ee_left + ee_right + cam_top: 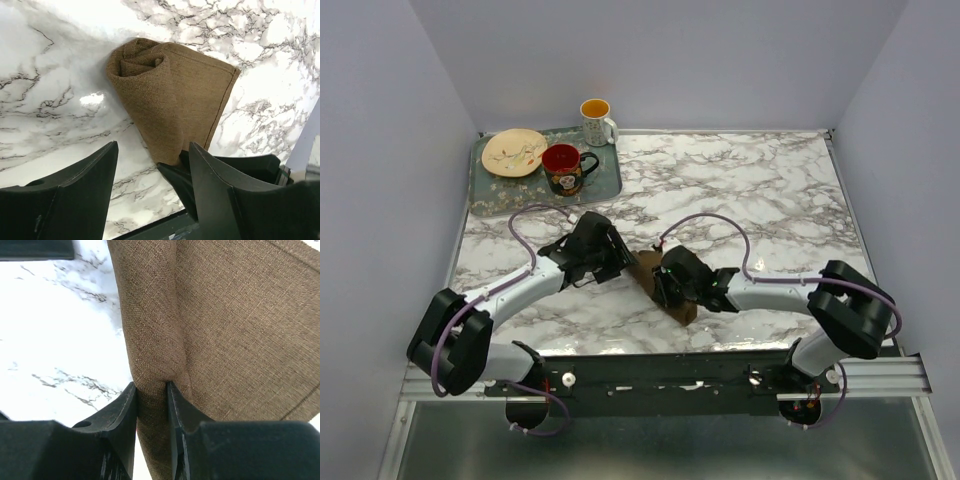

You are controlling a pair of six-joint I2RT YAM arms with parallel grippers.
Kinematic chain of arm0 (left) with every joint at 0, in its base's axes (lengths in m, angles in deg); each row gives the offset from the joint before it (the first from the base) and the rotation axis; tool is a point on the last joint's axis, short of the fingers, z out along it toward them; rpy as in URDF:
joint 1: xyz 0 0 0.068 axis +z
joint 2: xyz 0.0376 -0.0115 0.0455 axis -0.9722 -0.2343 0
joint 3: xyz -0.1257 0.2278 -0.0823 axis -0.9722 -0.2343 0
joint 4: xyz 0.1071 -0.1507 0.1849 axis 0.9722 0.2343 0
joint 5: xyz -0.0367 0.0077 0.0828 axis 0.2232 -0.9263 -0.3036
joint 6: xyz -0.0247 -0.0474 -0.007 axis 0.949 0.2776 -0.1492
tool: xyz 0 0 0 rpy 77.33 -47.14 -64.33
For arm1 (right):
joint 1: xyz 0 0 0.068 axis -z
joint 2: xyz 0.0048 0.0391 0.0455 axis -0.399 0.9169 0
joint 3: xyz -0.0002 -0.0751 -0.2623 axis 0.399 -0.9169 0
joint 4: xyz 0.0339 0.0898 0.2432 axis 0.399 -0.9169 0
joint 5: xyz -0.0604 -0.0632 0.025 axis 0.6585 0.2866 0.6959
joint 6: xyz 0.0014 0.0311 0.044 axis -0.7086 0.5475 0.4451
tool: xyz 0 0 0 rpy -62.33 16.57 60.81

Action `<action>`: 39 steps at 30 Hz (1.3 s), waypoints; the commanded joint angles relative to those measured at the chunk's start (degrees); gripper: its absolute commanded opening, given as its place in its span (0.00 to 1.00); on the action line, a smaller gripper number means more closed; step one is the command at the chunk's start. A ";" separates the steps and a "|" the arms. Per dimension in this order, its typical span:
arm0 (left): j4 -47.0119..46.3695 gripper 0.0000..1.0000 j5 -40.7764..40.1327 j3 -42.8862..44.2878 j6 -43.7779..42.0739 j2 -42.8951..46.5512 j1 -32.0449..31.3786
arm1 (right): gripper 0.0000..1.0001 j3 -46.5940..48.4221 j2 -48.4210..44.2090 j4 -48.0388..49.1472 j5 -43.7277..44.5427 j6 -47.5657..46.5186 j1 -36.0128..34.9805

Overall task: Fold the napkin, place the utensils inside, and roll it up
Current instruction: Roll the napkin with the utensil

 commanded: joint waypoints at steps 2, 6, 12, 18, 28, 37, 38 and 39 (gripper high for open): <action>3.32 0.67 -2.61 1.27 -1.83 2.29 0.34 | 0.01 -8.58 1.96 6.74 -21.11 2.32 6.55; 2.26 0.68 -0.24 0.91 -1.48 1.15 0.25 | 0.01 -11.05 5.03 14.14 -32.04 5.56 9.90; 0.86 0.66 3.02 0.56 -1.48 -1.66 -0.98 | 0.01 -12.11 13.20 20.92 -45.58 8.73 15.79; 0.68 0.66 3.64 -1.10 0.27 -2.63 -2.56 | 0.01 -10.45 17.41 20.58 -52.00 9.18 20.10; -0.99 0.70 4.69 -0.49 2.21 -6.58 -3.88 | 0.01 -7.37 22.26 19.26 -56.05 9.52 21.86; -0.90 0.70 5.75 -1.99 5.46 -9.48 -4.41 | 0.01 -5.88 23.58 18.73 -56.66 10.32 23.09; -0.81 0.70 5.40 -1.73 5.55 -10.10 -4.41 | 0.01 -5.35 23.67 18.56 -57.10 10.23 23.00; -0.73 0.70 4.52 -1.55 5.46 -10.71 -4.41 | 0.00 -5.17 23.67 18.38 -57.37 10.14 23.09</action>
